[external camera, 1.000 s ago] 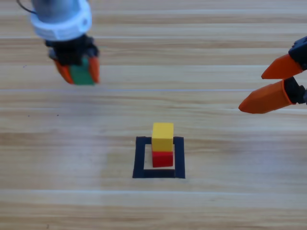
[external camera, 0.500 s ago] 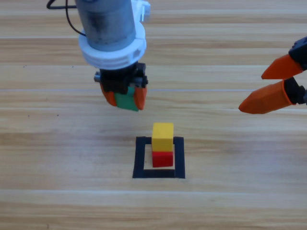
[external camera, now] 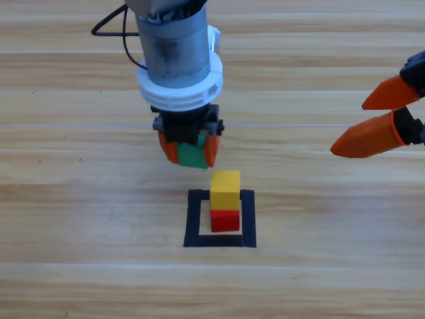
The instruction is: Stack the blocks in the rectangular block: red at the bottom, yellow in the middle, green on top
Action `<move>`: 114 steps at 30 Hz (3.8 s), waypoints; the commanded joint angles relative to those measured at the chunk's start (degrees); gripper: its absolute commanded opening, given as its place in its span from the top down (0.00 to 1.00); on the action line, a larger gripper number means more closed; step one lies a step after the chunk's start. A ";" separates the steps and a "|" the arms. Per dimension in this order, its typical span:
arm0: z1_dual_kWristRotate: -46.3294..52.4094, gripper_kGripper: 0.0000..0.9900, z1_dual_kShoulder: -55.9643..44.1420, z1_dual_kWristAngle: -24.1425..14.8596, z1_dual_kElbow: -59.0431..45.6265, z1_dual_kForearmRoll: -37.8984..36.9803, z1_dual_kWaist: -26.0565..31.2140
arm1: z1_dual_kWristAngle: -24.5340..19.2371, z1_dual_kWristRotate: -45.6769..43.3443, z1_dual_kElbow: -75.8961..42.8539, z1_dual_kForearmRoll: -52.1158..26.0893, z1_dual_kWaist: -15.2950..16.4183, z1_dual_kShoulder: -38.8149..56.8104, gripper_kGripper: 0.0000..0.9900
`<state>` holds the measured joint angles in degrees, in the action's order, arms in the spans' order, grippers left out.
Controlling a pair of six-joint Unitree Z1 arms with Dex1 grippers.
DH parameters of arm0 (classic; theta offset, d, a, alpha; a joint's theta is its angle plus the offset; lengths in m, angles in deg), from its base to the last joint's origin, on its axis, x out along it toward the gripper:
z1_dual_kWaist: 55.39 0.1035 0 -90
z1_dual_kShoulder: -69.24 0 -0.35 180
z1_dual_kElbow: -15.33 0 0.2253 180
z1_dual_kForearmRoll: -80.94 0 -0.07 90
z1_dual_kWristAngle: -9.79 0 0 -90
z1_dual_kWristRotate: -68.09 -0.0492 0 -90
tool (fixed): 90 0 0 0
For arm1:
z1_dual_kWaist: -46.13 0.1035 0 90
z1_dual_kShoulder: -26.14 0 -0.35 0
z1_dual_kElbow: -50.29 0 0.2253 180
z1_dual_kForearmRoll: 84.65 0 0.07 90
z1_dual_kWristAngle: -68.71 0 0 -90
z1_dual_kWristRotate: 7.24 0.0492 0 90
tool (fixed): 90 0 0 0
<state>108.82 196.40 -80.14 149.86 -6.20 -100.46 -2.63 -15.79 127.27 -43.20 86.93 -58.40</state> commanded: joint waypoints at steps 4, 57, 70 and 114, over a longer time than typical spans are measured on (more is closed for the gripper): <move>3.74 1.00 2.30 0.81 0.89 1.25 0.43 | 1.29 -0.68 -0.63 -0.33 0.15 -1.77 0.00; 11.65 1.00 5.29 1.25 5.63 2.74 -5.55 | 2.52 -1.38 -0.72 0.10 0.07 -2.03 0.00; 11.83 1.00 5.99 0.63 5.19 2.74 -5.90 | 2.61 -1.47 -0.63 0.10 0.24 -2.12 0.00; 10.68 0.00 5.64 -0.25 6.25 2.74 -5.46 | 2.70 -1.56 -0.72 0.10 0.24 -2.30 0.00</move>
<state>120.00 201.84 -79.64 155.73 -3.95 -105.48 -0.53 -17.05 127.27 -43.20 86.93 -58.40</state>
